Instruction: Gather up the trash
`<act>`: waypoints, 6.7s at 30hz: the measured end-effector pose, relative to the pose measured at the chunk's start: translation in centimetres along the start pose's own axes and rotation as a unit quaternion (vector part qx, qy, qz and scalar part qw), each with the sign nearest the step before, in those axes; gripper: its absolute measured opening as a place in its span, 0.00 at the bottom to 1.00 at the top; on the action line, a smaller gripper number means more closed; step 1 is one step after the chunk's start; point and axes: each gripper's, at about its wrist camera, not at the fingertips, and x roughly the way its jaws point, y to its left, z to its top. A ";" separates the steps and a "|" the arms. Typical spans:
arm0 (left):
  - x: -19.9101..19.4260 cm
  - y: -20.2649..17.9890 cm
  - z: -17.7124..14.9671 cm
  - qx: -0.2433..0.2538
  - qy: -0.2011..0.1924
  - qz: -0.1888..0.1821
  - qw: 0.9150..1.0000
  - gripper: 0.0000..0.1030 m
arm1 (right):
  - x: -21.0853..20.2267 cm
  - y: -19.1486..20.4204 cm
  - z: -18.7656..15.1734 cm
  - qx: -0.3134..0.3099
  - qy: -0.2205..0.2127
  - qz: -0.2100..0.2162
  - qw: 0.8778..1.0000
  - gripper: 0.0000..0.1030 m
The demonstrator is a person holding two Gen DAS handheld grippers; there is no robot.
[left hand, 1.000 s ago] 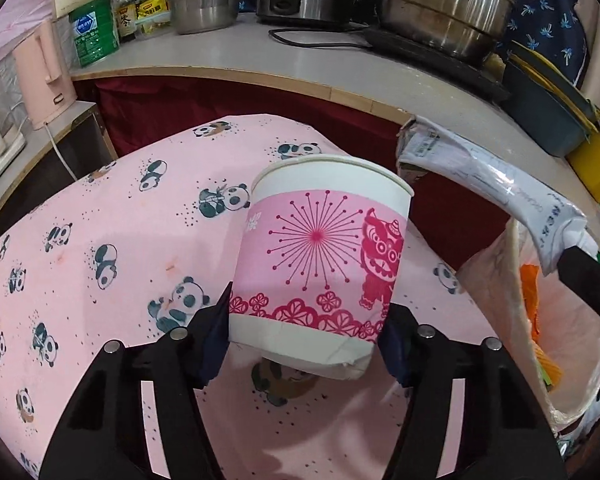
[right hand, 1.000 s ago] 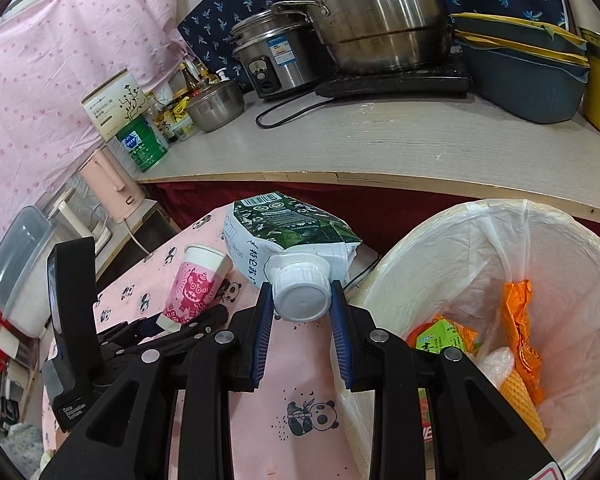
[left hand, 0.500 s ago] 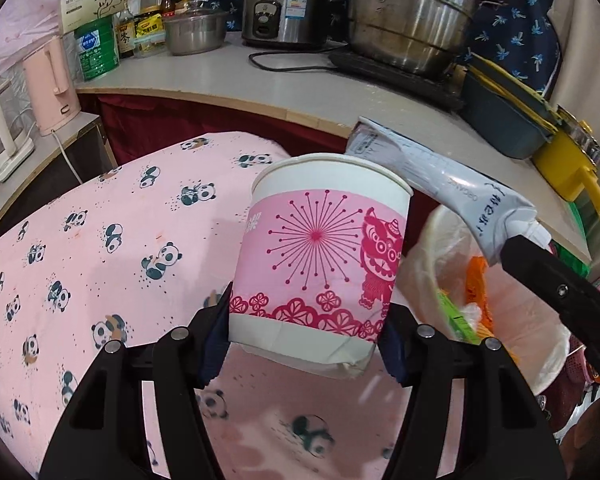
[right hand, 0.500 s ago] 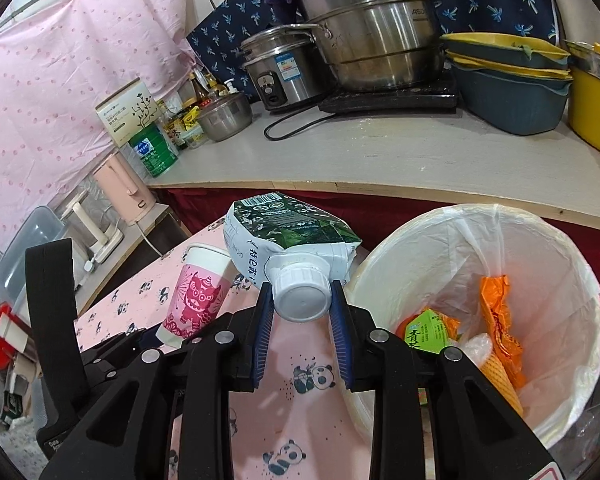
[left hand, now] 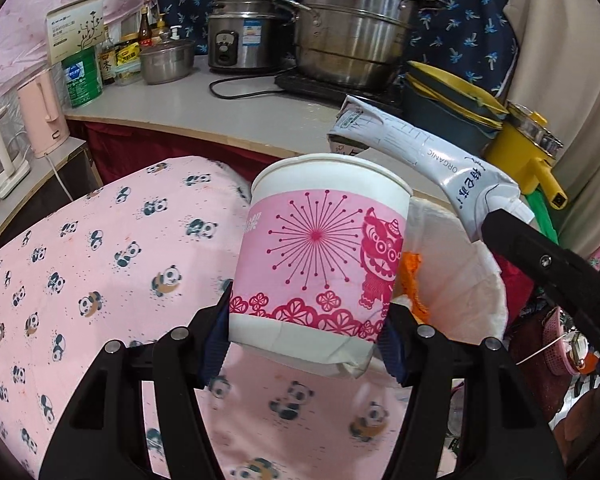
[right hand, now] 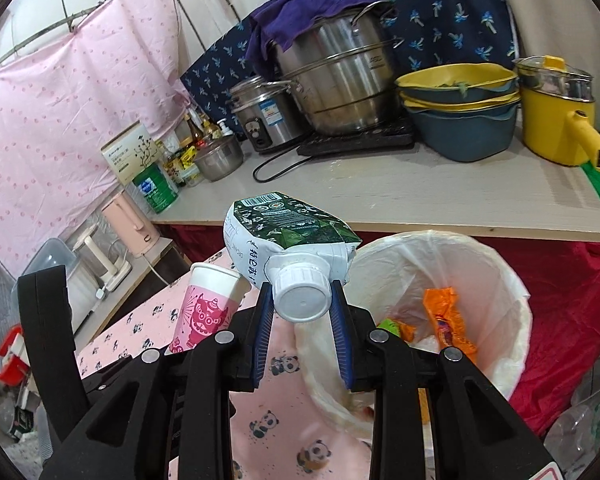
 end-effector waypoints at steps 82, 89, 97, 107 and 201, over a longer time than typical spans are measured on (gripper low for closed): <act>-3.6 -4.4 -7.5 0.000 -0.019 0.112 0.994 0.83 | -5.8 -5.1 -6.8 -0.036 0.016 -0.102 0.994 0.79; -4.7 -4.2 -9.0 0.000 -0.021 0.125 0.992 0.85 | -6.7 -4.7 -7.7 -0.045 0.027 -0.107 0.993 0.82; -6.0 -3.6 -10.1 -0.013 -0.026 0.130 0.991 0.88 | -7.3 -3.9 -8.6 -0.073 0.030 -0.122 0.989 0.94; -7.1 -3.5 -10.9 -0.022 -0.030 0.130 0.991 0.88 | -7.7 -3.3 -9.5 -0.108 0.030 -0.134 0.985 0.94; -7.4 -3.9 -12.7 -0.030 -0.022 0.147 0.989 0.89 | -7.7 -4.6 -12.3 -0.088 0.057 -0.151 0.983 0.94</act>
